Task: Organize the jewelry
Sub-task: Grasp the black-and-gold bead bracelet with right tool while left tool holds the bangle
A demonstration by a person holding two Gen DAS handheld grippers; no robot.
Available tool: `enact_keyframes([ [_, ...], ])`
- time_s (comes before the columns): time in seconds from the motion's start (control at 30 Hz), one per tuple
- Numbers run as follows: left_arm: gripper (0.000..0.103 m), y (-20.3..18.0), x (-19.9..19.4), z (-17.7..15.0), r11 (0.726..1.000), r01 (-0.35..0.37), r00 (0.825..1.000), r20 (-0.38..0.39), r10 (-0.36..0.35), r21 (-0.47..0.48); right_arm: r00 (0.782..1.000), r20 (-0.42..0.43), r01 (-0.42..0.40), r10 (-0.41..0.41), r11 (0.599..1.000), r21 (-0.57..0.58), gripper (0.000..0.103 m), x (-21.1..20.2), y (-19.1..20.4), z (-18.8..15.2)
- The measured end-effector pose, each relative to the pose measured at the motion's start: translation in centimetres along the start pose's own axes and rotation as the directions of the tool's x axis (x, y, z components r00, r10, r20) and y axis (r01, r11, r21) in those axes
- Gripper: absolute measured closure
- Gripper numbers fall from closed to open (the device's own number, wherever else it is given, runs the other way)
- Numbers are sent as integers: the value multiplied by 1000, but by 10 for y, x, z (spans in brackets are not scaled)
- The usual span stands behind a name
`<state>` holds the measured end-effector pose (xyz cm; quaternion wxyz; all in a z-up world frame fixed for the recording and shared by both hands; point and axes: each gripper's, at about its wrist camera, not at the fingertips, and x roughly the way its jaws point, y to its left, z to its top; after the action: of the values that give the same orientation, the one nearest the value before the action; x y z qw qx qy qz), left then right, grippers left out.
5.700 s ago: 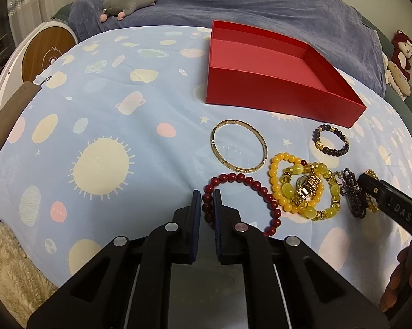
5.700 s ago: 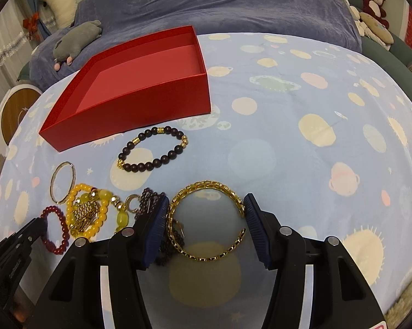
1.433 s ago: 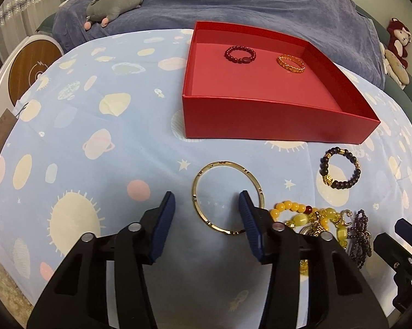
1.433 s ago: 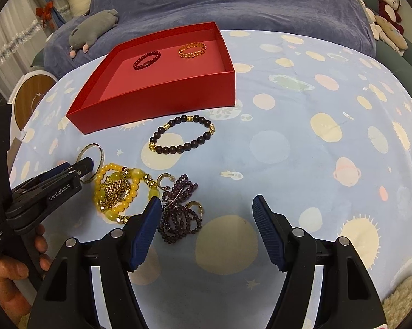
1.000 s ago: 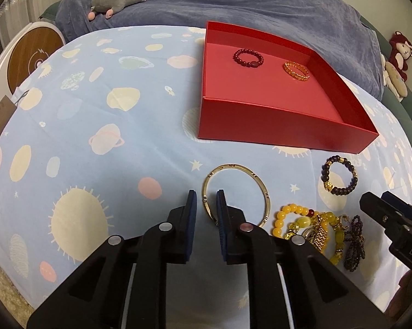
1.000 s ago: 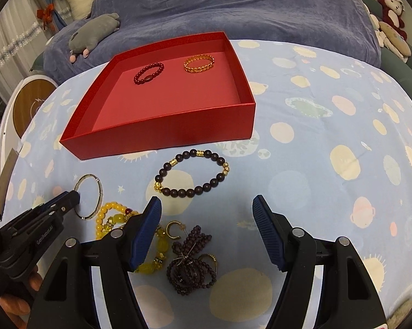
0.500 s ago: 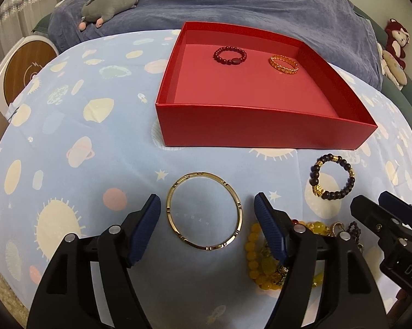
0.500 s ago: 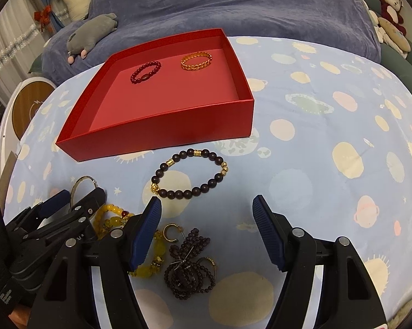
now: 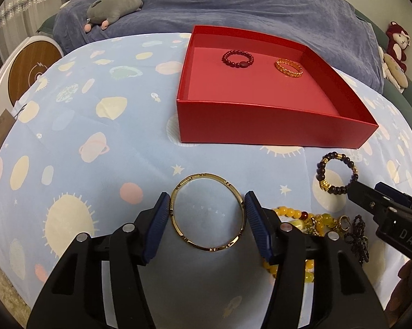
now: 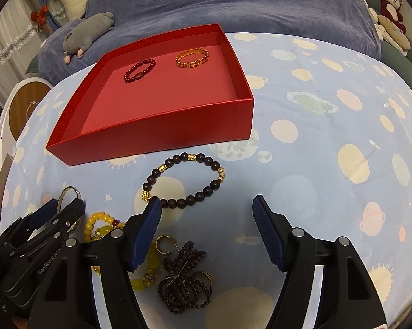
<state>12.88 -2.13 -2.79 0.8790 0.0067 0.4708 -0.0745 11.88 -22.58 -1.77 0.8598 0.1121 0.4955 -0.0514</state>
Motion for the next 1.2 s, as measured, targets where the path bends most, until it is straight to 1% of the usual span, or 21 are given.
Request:
enact_keyframes([
  [0.07, 49, 3, -1, 0, 1000, 3, 1000, -1, -3, -9, 1000, 3, 4, -4, 1000, 5, 38, 3, -1, 3],
  [0.2, 49, 3, 0, -1, 1000, 0, 1000, 0, 0, -9, 1000, -5, 18, -17, 1000, 3, 49, 12, -1, 9],
  [0.37, 49, 1, 0, -3, 1000, -5, 1000, 9, 5, 5, 999, 2, 41, -41, 999, -19, 56, 20, 1, 15],
  [0.43, 49, 0, 0, -3, 1000, -12, 1000, 12, 12, 15, 998, 10, 57, -57, 998, -36, 64, 21, 2, 16],
  [0.5, 49, -1, 0, -4, 1000, -16, 1000, 14, 16, 19, 997, 17, 75, -74, 996, -49, 76, 21, 2, 16],
  [0.53, 49, -1, 0, -4, 1000, -16, 1000, 14, 16, 18, 997, 21, 69, -68, 996, -49, 79, 20, 1, 15],
  [0.57, 49, 0, 0, -3, 1000, -15, 1000, 13, 14, 16, 998, 21, 65, -64, 997, -45, 88, 20, -1, 15],
  [0.63, 49, 0, -1, -3, 1000, -9, 1000, 8, 9, 6, 998, 18, 59, -58, 997, -40, 95, 19, -3, 14],
  [0.73, 49, 3, -4, -3, 1000, 3, 1000, -3, -3, -16, 999, 6, 33, -33, 999, -14, 95, 14, -7, 11],
  [0.87, 49, 4, -14, -2, 999, 20, 1000, 0, -20, -26, 1000, 14, 2, -2, 1000, 13, 96, -1, -10, 6],
  [1.03, 49, 4, -35, 4, 999, 50, 999, 21, -50, -20, 998, 41, -42, 41, 999, 27, 96, -28, -10, 8],
  [1.2, 49, 4, -57, 17, 997, 73, 996, 42, -72, -24, 994, 79, -79, 77, 997, 22, 96, -53, -7, 16],
])
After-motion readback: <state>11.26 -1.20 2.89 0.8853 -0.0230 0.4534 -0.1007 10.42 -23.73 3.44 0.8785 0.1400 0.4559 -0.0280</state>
